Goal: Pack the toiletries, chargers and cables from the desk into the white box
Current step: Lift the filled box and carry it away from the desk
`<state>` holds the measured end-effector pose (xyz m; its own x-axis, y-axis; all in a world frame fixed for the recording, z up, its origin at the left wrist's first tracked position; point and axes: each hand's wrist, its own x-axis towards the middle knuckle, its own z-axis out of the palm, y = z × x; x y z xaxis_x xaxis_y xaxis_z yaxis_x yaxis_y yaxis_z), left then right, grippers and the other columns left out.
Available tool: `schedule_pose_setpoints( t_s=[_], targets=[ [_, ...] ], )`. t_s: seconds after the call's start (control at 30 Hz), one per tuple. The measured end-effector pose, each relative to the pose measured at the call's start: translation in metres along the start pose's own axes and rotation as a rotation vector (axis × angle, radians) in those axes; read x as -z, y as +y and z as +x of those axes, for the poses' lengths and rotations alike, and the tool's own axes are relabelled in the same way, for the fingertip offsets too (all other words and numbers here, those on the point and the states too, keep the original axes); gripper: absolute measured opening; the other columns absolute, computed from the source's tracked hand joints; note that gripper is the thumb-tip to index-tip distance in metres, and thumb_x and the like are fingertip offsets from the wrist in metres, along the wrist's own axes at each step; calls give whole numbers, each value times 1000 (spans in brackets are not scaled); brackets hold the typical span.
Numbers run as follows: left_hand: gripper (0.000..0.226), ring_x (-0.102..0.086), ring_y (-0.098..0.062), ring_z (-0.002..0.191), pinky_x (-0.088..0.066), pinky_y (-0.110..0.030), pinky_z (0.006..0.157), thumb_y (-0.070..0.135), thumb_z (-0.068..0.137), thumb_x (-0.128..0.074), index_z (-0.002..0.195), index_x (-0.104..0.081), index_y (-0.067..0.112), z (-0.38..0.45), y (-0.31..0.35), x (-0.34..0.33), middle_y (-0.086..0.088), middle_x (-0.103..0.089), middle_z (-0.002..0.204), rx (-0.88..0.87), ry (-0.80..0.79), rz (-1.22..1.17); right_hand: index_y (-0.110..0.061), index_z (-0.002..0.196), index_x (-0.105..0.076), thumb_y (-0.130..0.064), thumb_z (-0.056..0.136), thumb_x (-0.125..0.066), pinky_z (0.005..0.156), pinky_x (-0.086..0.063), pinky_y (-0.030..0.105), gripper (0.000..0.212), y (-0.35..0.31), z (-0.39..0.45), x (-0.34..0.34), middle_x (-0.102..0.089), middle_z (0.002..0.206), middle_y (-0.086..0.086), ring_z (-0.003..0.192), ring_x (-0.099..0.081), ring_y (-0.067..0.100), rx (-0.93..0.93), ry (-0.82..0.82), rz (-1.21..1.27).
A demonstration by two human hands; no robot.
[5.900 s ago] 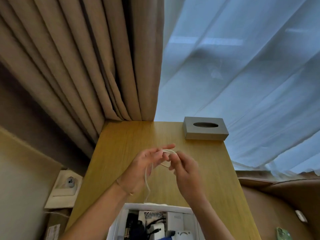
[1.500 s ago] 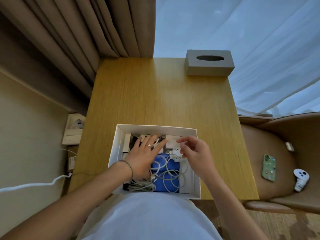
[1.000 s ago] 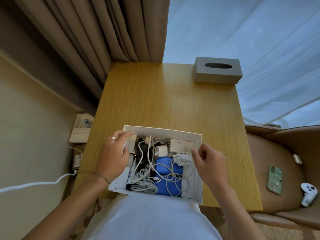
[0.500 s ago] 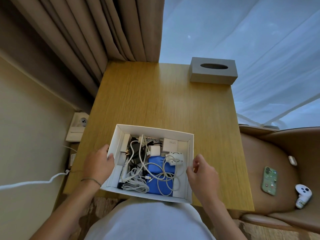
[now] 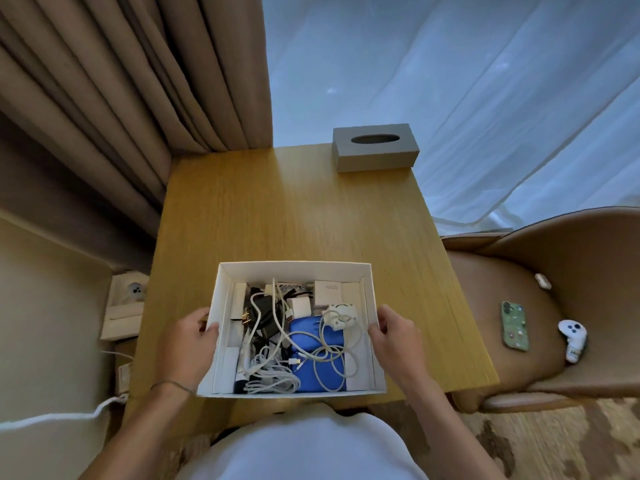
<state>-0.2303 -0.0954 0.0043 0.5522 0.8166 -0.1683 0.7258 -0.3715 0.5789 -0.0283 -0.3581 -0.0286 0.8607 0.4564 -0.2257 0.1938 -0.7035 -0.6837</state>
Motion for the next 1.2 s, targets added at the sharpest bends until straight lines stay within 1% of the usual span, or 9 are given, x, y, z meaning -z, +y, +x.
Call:
schedule_pose_setpoints(
  t_s=[0.13, 0.23, 0.3, 0.5, 0.63, 0.8, 0.87, 1.07, 1.2],
  targets=[
    [30, -61, 2, 66, -44, -19, 52, 8, 92, -63, 100, -66, 37, 20, 4, 6, 21, -68, 78, -122, -43, -109, -22, 85, -63, -18, 94, -62, 49, -44, 17, 10, -6, -12, -3, -60, 64, -10, 60, -56, -1, -38, 53, 21],
    [21, -67, -10, 73, -57, -31, 64, 10, 90, -64, 106, -73, 21, 37, -2, 10, 8, -75, 89, -185, -71, -121, -24, 81, -61, -18, 95, -60, 49, -41, 16, 15, -15, -32, -7, -58, 62, -7, 57, -52, 0, -92, 121, 33],
    [29, -66, -10, 78, -54, -27, 69, 11, 89, -67, 117, -71, 15, 45, -4, 11, 2, -77, 98, -243, -71, -129, -26, 79, -59, -22, 94, -59, 47, -39, 18, 16, -18, -51, -7, -59, 62, -7, 55, -51, 2, -154, 178, 16],
    [28, -64, -1, 67, -47, -12, 61, 10, 86, -70, 113, -74, 14, 49, 17, 7, 3, -78, 96, -481, -166, -99, -17, 80, -57, -18, 91, -59, 53, -36, 34, 11, -23, -119, -8, -61, 66, 1, 63, -57, 23, -375, 335, 10],
    [17, -69, -14, 61, -57, -27, 57, 9, 85, -68, 99, -77, 12, 30, 39, 0, -2, -78, 84, -623, -294, -34, -16, 80, -58, -16, 91, -60, 53, -39, 37, 11, -19, -173, -5, -61, 68, 3, 65, -58, 27, -505, 437, 31],
    [23, -53, 7, 47, -31, 0, 44, 10, 85, -73, 106, -77, 18, -8, 68, -17, 0, -78, 83, -795, -414, 6, -29, 82, -62, -14, 92, -58, 49, -43, 31, 18, -11, -249, -11, -65, 68, -7, 56, -57, 8, -651, 602, 138],
    [22, -49, 10, 48, -29, 1, 43, 14, 86, -73, 107, -77, 20, -31, 78, -23, 1, -78, 82, -861, -475, 41, -31, 77, -59, -13, 92, -57, 45, -38, 20, 23, -5, -284, -19, -65, 67, -15, 56, -58, 5, -693, 687, 196],
    [27, -49, 12, 58, -36, -6, 55, 20, 89, -69, 115, -74, 24, -123, 98, -43, 3, -78, 82, -1114, -654, 96, -33, 78, -56, -17, 92, -57, 49, -36, 28, 22, 13, -403, -45, -59, 64, -6, 54, -53, 14, -881, 925, 246],
    [25, -53, 20, 52, -31, -1, 42, 18, 89, -68, 109, -75, 30, -210, 95, -50, 30, -58, 63, -1293, -777, 77, -29, 71, -48, -17, 93, -58, 49, -37, 33, 27, 23, -499, -74, -55, 60, -1, 53, -54, 22, -1035, 1044, 272]
  ],
)
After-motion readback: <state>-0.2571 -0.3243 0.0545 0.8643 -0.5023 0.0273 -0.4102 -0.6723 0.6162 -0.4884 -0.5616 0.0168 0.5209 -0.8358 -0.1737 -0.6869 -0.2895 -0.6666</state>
